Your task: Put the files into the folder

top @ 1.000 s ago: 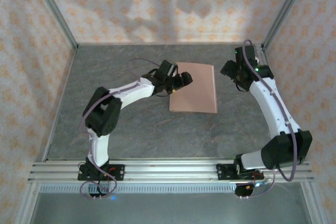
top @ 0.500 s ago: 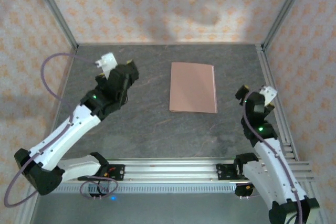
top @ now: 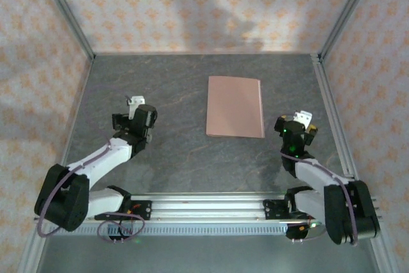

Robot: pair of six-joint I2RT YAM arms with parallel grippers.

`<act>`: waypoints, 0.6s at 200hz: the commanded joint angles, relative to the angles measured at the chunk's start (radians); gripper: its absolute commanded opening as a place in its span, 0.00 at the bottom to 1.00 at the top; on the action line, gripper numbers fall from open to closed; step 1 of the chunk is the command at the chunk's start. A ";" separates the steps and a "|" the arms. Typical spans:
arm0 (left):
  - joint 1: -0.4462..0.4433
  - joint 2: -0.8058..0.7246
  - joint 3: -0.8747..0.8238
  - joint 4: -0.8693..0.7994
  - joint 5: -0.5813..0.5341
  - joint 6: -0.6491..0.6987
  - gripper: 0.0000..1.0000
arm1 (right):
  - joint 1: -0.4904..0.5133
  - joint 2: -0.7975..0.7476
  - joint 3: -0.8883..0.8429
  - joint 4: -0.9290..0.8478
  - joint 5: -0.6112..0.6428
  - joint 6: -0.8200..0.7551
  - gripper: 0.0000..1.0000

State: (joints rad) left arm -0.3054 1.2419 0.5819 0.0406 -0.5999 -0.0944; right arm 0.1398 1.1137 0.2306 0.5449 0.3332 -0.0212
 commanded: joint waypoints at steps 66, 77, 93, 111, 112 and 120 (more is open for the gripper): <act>0.198 0.151 -0.089 0.489 0.274 0.080 1.00 | -0.056 0.318 0.067 0.388 -0.129 -0.025 1.00; 0.225 0.182 -0.107 0.556 0.295 0.059 1.00 | -0.056 0.373 0.063 0.444 -0.137 -0.033 1.00; 0.243 0.235 -0.167 0.688 0.334 0.048 1.00 | -0.056 0.417 0.069 0.484 -0.127 -0.033 1.00; 0.243 0.226 -0.220 0.775 0.340 0.049 1.00 | -0.060 0.404 0.098 0.406 -0.158 -0.034 1.00; 0.243 0.226 -0.221 0.777 0.339 0.050 1.00 | -0.060 0.405 0.097 0.410 -0.160 -0.036 1.00; 0.243 0.244 -0.244 0.858 0.337 0.061 1.00 | -0.060 0.405 0.101 0.404 -0.168 -0.039 1.00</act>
State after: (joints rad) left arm -0.0643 1.4796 0.3939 0.6735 -0.2951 -0.0330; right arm 0.0879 1.5192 0.2909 0.9176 0.2035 -0.0444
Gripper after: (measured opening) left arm 0.992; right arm 0.997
